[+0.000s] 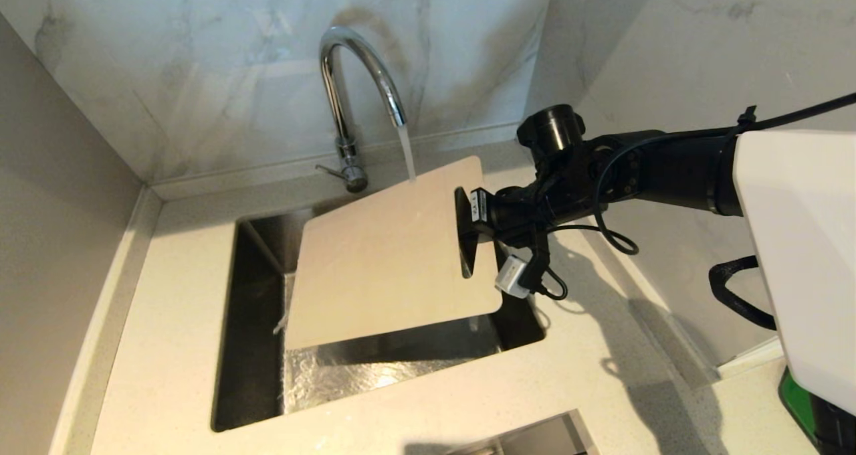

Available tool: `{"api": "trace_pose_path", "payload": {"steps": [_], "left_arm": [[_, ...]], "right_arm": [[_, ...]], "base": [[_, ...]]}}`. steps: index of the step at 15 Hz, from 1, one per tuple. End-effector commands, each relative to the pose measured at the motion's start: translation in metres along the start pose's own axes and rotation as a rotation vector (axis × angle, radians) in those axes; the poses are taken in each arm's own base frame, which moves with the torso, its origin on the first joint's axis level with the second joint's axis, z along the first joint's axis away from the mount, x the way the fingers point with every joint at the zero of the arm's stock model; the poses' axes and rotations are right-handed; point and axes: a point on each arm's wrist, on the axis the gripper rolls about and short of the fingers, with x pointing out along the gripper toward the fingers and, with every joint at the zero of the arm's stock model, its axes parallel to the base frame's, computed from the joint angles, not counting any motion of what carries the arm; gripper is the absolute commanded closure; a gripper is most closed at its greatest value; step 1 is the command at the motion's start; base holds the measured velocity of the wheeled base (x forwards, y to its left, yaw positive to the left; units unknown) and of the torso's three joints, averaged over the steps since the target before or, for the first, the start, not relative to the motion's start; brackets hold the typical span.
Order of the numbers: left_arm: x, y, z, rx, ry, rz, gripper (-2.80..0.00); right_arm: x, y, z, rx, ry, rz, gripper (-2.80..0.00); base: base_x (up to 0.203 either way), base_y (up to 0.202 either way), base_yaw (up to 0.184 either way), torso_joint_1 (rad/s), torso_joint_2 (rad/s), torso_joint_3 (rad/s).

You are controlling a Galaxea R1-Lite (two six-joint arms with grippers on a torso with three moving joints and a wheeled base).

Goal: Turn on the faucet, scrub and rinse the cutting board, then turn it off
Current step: Scrub the cutting board underwater

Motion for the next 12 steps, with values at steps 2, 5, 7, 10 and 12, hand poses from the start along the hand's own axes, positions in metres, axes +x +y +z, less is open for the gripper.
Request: {"api": "trace_pose_path", "payload": {"steps": [2,5,7,10,12], "left_arm": [[0.0,0.0,0.0,0.0,0.001,0.0,0.0],[0.0,0.0,0.0,0.0,0.001,-0.001,0.0],[0.0,0.0,0.0,0.0,0.001,-0.001,0.0],[0.0,0.0,0.0,0.0,0.001,0.0,0.0],[0.0,0.0,0.0,0.0,0.001,0.001,0.0]], "right_arm": [[0.004,0.001,-0.003,-0.029,0.017,-0.014,0.0],[0.003,0.0,-0.004,-0.036,0.026,-0.018,0.0],[0.003,-0.001,-0.006,-0.048,0.045,-0.026,0.0],[0.003,-0.002,-0.008,-0.061,0.063,-0.035,0.0],[0.002,-0.003,-0.012,-0.083,0.097,-0.048,0.0]], "base": [[0.0,0.0,0.0,0.0,0.0,0.0],[0.0,0.0,0.0,0.0,0.0,0.0],[0.0,0.0,0.0,0.0,0.0,0.0],[0.0,0.0,0.0,0.0,0.0,0.0],[0.0,0.0,0.0,0.0,0.0,0.0]]}}
